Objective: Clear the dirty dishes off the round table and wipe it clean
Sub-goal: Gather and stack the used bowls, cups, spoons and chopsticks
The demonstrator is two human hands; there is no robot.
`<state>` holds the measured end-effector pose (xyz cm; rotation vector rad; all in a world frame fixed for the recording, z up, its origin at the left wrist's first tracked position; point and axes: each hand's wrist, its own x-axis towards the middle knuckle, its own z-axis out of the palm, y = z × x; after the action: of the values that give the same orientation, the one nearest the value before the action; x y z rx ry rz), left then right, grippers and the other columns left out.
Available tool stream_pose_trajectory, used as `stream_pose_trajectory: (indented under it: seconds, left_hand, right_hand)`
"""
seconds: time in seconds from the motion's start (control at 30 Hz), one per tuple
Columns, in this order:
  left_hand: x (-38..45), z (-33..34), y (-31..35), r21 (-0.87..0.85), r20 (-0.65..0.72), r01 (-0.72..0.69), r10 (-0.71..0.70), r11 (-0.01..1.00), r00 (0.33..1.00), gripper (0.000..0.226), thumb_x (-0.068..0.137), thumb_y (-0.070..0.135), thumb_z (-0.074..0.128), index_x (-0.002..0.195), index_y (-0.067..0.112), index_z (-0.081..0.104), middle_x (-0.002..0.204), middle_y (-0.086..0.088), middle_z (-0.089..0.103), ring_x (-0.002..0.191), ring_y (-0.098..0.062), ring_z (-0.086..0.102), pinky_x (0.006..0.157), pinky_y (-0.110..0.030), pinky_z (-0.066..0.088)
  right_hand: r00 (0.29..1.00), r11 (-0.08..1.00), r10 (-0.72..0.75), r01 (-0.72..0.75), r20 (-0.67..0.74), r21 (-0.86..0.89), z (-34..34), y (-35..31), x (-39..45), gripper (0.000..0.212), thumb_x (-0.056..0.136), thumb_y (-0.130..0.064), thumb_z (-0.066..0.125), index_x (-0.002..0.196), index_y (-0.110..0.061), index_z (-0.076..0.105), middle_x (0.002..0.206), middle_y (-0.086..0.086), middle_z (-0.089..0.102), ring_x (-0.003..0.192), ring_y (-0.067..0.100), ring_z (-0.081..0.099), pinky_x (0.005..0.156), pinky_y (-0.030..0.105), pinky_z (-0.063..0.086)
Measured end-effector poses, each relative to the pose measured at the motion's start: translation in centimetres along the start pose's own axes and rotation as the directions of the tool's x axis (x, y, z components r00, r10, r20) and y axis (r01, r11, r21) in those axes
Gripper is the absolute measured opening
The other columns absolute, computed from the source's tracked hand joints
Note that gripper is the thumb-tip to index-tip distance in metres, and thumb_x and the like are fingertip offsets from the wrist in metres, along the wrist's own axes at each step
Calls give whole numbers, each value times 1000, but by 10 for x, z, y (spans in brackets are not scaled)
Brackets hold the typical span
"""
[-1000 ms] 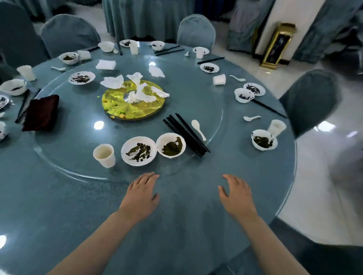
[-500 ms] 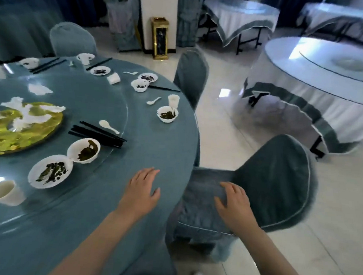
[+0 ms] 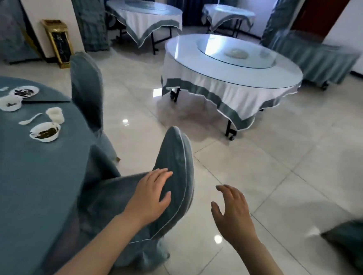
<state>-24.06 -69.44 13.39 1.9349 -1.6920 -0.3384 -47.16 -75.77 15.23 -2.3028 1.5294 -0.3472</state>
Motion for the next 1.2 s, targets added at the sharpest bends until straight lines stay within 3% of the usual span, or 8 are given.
stream_pose_trajectory:
  seconds: [0.1,0.2,0.43,0.53,0.8,1.0,1.2]
  left_hand:
    - [34,41,48,-27,37,-33,34,999,999,53,98,32,48,148,27,31,154,11,26,144,-7,15,117,-21,4]
    - [67,81,80,-41,115,-61,65,997,991,54,98,34,46,149,29,28,155,13,22,145,-6,13,122,-32,12]
    - [156,130,94,9,198,-60,57,998,979,54,96,35,46,147,26,33,154,8,29,144,-12,20,119,-33,20]
    - [198,141,90,29,190,-43,37,999,981,62,87,47,34,143,22,41,150,4,37,141,-15,28,117,-33,24]
    - [336,152,61,47,90,68,-72,997,993,63,83,44,36,139,17,47,144,2,44,136,-17,35,109,-26,22]
    - [421,136,37,50,13,160,-161,986,987,50,92,30,52,140,16,46,145,0,44,136,-19,34,111,-28,24]
    - [467,112,-14,46,-58,316,-313,948,948,50,95,26,56,143,21,41,149,3,38,139,-16,30,115,-33,25]
  right_hand:
    - [999,999,34,-34,-28,3,-27,62,14,47,93,-27,59,137,-16,49,137,2,49,134,23,38,115,34,27]
    - [994,995,101,-101,-42,4,-54,116,27,47,93,-25,59,138,-16,48,138,1,48,135,20,35,115,30,24]
    - [965,966,259,-260,-27,-8,-78,210,69,52,94,-30,56,143,-20,41,143,-1,43,138,19,29,115,28,20]
    - [958,958,287,-287,-9,-2,-82,237,105,54,96,-32,53,145,-21,36,146,-3,40,140,18,26,116,27,18]
    - [964,964,264,-264,17,26,-99,267,257,55,97,-34,51,147,-23,31,149,-5,36,141,14,24,115,27,18]
    - [990,991,130,-132,48,35,-116,247,394,55,98,-35,50,148,-23,30,150,-4,35,142,14,24,118,30,19]
    - [994,998,18,-25,110,55,-104,222,514,54,96,-33,54,146,-22,35,147,0,40,140,18,28,117,34,23]
